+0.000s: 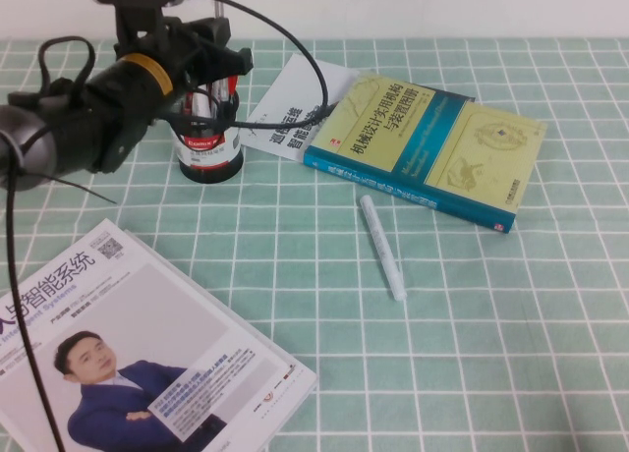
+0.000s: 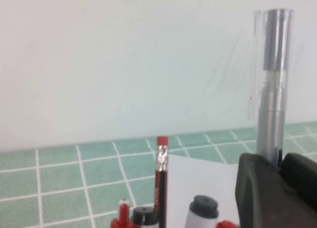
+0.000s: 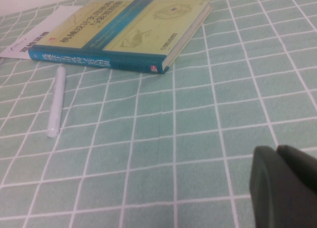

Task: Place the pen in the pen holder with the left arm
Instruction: Place the pen onto the pen holder

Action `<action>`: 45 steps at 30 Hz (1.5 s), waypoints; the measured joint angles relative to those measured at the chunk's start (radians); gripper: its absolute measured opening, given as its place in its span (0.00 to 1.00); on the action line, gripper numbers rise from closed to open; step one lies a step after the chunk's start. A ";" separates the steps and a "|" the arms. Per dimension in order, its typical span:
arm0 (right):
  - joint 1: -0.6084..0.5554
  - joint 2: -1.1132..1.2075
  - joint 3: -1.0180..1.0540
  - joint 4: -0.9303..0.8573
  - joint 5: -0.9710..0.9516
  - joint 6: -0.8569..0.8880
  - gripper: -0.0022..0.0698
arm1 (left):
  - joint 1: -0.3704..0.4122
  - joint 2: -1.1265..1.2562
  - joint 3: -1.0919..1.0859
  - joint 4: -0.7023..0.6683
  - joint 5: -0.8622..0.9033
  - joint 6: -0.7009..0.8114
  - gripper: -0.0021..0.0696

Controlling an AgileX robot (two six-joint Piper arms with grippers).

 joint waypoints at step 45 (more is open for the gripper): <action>0.000 0.000 0.000 0.000 0.000 0.000 0.00 | 0.027 0.093 -0.020 0.001 -0.033 0.001 0.24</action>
